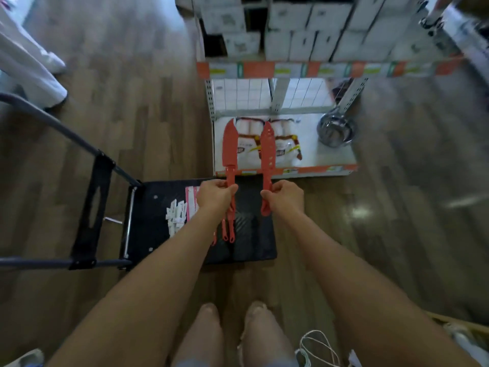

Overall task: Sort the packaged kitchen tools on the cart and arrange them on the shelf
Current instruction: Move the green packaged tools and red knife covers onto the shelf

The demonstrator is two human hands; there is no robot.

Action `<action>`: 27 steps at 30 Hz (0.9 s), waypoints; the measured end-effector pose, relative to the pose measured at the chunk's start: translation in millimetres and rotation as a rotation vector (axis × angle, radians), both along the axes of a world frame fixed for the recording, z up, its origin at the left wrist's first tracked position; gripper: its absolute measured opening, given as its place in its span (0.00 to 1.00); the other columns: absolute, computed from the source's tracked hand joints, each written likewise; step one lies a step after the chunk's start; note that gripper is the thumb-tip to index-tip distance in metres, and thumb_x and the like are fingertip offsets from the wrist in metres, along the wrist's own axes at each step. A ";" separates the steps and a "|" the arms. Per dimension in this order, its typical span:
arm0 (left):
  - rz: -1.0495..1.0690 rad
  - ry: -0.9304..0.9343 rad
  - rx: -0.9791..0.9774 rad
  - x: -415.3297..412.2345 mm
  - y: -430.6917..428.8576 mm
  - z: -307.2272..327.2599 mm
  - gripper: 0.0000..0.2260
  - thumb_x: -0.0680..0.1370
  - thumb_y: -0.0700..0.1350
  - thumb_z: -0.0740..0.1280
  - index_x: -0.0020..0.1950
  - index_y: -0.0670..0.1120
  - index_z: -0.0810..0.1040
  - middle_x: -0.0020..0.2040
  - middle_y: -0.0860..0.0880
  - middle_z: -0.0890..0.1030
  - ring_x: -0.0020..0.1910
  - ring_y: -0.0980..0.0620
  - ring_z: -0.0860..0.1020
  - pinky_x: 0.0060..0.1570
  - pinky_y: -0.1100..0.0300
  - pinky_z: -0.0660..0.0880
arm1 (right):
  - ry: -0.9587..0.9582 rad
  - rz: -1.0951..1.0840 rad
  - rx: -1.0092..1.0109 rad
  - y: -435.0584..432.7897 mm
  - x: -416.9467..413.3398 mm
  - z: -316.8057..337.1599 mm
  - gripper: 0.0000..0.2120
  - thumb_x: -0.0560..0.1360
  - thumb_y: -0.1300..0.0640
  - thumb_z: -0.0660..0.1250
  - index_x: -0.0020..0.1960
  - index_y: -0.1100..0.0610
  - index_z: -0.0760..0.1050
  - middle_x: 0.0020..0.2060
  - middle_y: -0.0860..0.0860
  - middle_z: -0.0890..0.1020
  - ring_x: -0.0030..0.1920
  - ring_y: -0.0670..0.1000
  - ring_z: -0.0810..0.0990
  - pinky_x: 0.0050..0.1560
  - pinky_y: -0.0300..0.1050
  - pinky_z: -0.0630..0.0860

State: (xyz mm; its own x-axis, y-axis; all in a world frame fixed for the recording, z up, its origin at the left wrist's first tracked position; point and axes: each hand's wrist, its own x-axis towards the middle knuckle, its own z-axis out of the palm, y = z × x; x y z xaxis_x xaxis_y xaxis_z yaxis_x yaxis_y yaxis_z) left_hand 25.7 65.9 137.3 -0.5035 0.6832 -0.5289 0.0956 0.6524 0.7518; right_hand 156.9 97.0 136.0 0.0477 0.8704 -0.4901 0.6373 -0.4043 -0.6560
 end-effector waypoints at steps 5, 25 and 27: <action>-0.003 -0.014 0.078 14.1 14.0 84.2 0.11 0.72 0.42 0.71 0.53 0.40 0.81 0.48 0.41 0.83 0.48 0.44 0.81 0.54 0.49 0.78 | 0.045 0.014 0.095 6.2 15.2 82.6 0.14 0.72 0.57 0.70 0.30 0.52 0.71 0.42 0.60 0.84 0.45 0.58 0.83 0.51 0.55 0.78; -0.007 -0.045 0.400 60.7 56.4 246.7 0.08 0.74 0.43 0.70 0.50 0.41 0.80 0.35 0.51 0.78 0.40 0.50 0.79 0.47 0.56 0.78 | 0.238 0.000 0.391 48.2 47.1 244.7 0.05 0.72 0.57 0.70 0.45 0.58 0.78 0.35 0.50 0.81 0.38 0.48 0.82 0.48 0.45 0.80; -0.028 -0.039 0.429 54.6 64.5 250.0 0.08 0.74 0.42 0.70 0.50 0.40 0.80 0.35 0.51 0.78 0.39 0.50 0.79 0.44 0.58 0.78 | 0.261 0.018 0.415 55.1 43.1 254.8 0.04 0.72 0.57 0.70 0.44 0.58 0.77 0.31 0.48 0.79 0.33 0.45 0.79 0.43 0.41 0.79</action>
State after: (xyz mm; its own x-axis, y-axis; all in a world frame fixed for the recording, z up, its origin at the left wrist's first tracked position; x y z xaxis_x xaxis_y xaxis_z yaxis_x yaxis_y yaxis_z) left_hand 80.3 130.5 387.3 -0.4672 0.8582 -0.2124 0.0753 0.2780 0.9576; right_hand 199.9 152.2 390.9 -0.0469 0.9943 -0.0955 0.4349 -0.0658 -0.8981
